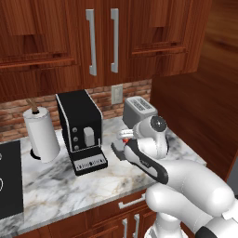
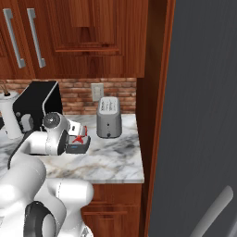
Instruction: Take the fish from the fridge and place it on the digital scale on the counter by the fridge. Wait a few seconds for a reading, then move it to the plate on the dining counter.
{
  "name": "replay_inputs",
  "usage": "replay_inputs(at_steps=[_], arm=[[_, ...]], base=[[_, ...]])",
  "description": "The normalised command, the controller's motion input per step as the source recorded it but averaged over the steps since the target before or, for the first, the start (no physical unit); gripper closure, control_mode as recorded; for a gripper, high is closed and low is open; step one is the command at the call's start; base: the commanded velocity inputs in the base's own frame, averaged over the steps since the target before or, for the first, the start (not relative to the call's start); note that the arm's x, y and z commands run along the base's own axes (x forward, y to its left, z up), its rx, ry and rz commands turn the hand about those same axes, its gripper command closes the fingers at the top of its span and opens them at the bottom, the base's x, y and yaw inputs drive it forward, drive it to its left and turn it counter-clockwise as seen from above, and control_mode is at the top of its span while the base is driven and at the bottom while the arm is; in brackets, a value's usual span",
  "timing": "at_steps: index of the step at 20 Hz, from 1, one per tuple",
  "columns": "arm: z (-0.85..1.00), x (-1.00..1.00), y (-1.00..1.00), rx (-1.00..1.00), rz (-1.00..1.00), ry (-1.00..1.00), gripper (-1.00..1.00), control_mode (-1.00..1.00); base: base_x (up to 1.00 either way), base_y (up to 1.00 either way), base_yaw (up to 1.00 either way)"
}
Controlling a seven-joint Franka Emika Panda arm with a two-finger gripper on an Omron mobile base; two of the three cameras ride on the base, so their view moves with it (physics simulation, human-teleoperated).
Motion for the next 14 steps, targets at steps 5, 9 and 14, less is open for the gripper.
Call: replay_inputs(at_steps=[5,9,14], arm=[[0.0,0.0,0.0,0.0,0.0,0.0,-1.0,-1.0],[0.0,0.0,0.0,0.0,0.0,0.0,-1.0,-1.0],[0.0,0.0,0.0,0.0,0.0,0.0,-1.0,-1.0]], base=[[0.0,0.0,0.0],[0.0,0.0,0.0],[0.0,0.0,0.0]])
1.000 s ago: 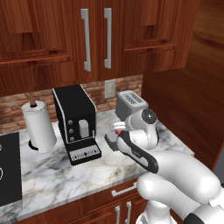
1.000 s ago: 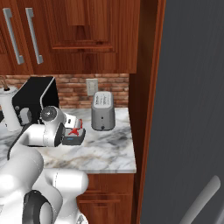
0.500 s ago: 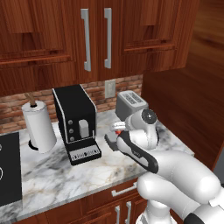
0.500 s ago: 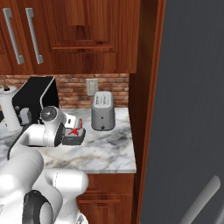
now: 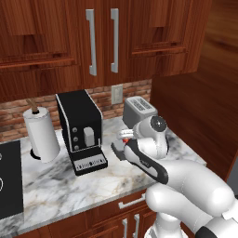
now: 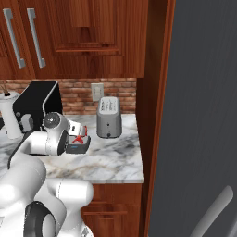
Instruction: Take the fish from the fridge and place it on the digital scale on the counter by the fridge. Wait a few seconds for a reading, then move it to the plate on the dining counter.
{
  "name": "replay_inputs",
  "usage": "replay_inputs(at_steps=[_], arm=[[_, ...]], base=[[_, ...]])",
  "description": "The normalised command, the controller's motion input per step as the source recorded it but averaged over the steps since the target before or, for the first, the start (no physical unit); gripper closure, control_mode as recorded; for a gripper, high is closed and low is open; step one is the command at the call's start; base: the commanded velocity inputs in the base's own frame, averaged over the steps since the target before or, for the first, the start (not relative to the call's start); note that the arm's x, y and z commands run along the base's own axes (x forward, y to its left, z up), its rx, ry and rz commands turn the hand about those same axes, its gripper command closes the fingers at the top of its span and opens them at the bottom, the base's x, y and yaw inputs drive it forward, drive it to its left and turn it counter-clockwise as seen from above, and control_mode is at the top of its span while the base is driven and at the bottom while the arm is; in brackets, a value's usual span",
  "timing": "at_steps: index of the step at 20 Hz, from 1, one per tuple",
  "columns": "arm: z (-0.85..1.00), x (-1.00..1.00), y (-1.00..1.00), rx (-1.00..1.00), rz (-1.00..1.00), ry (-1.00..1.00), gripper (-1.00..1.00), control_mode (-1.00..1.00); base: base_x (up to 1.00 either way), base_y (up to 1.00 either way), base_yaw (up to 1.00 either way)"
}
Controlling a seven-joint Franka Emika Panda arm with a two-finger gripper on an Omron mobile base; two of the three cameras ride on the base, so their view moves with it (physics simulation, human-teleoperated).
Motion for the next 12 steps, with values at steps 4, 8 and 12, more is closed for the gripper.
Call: replay_inputs(at_steps=[4,8,12], arm=[[0.0,0.0,0.0,0.0,0.0,0.0,-1.0,-1.0],[0.0,0.0,0.0,0.0,0.0,0.0,-1.0,-1.0],[0.0,0.0,0.0,0.0,0.0,0.0,-1.0,-1.0]], base=[[0.0,0.0,0.0],[0.0,0.0,0.0],[0.0,0.0,0.0]])
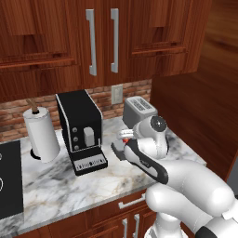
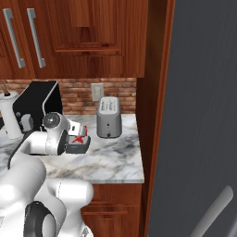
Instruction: Take the fish from the fridge and place it on the digital scale on the counter by the fridge. Wait a few seconds for a reading, then move it to the plate on the dining counter.
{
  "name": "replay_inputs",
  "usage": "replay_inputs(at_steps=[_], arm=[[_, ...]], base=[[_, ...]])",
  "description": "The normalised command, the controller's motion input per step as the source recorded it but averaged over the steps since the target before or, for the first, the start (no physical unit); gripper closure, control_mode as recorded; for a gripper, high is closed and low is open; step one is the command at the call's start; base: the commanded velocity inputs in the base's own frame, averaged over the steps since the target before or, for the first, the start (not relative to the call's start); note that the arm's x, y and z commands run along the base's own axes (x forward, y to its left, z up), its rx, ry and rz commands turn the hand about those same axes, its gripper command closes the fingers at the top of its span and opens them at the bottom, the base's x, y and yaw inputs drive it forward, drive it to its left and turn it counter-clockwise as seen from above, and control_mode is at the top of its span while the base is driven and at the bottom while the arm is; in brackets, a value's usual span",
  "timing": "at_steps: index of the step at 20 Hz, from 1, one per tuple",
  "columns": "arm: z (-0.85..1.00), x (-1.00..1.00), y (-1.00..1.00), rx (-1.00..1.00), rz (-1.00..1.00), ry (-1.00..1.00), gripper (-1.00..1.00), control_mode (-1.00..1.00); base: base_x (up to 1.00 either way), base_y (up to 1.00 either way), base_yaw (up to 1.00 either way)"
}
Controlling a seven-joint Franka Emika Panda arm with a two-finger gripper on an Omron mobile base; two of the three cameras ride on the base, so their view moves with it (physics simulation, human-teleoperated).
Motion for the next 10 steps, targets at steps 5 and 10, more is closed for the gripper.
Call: replay_inputs(at_steps=[5,10], arm=[[0.0,0.0,0.0,0.0,0.0,0.0,-1.0,-1.0],[-0.01,0.11,0.0,0.0,0.0,0.08,-1.0,-1.0]], base=[[0.0,0.0,0.0],[0.0,0.0,0.0]])
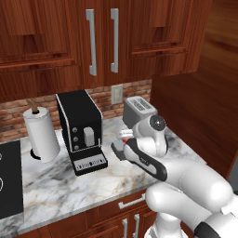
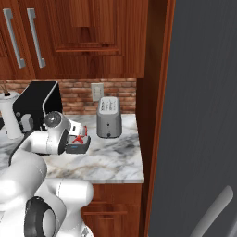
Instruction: Take the fish from the fridge and place it on the digital scale on the counter by the fridge. Wait a few seconds for a reading, then move it to the plate on the dining counter.
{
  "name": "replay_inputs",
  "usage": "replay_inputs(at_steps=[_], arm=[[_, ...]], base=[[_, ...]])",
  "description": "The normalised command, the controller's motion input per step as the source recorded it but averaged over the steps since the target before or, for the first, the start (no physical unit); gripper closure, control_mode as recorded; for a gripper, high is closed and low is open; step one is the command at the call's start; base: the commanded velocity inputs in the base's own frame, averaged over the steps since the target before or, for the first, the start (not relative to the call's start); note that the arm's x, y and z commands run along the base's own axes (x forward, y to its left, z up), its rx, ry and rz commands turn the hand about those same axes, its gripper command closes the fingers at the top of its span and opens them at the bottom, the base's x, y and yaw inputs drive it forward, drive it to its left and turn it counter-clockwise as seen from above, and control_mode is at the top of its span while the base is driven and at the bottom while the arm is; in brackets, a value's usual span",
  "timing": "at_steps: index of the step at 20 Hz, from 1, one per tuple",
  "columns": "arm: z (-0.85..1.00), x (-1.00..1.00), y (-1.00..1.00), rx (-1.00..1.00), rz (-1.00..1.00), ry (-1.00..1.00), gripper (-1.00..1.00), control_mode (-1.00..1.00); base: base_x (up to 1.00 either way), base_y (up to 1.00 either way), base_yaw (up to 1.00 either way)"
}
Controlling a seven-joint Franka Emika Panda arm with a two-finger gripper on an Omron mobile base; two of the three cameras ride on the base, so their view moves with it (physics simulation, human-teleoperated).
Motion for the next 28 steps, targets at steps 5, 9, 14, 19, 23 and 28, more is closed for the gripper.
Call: replay_inputs(at_steps=[5,9,14,19,23,28], arm=[[-0.01,0.18,0.0,0.0,0.0,0.11,-1.0,-1.0],[-0.06,0.26,0.0,0.0,0.0,0.14,-1.0,-1.0],[-0.1,0.2,0.0,-0.01,0.0,0.11,-1.0,-1.0],[-0.2,0.1,0.0,-0.04,0.0,0.05,-1.0,-1.0],[-0.3,0.09,0.0,-0.06,0.0,0.01,-1.0,-1.0],[-0.27,0.16,0.0,-0.07,0.0,0.0,-1.0,-1.0]], base=[[0.0,0.0,0.0],[0.0,0.0,0.0],[0.0,0.0,0.0],[0.0,0.0,0.0],[0.0,0.0,0.0],[0.0,0.0,0.0]])
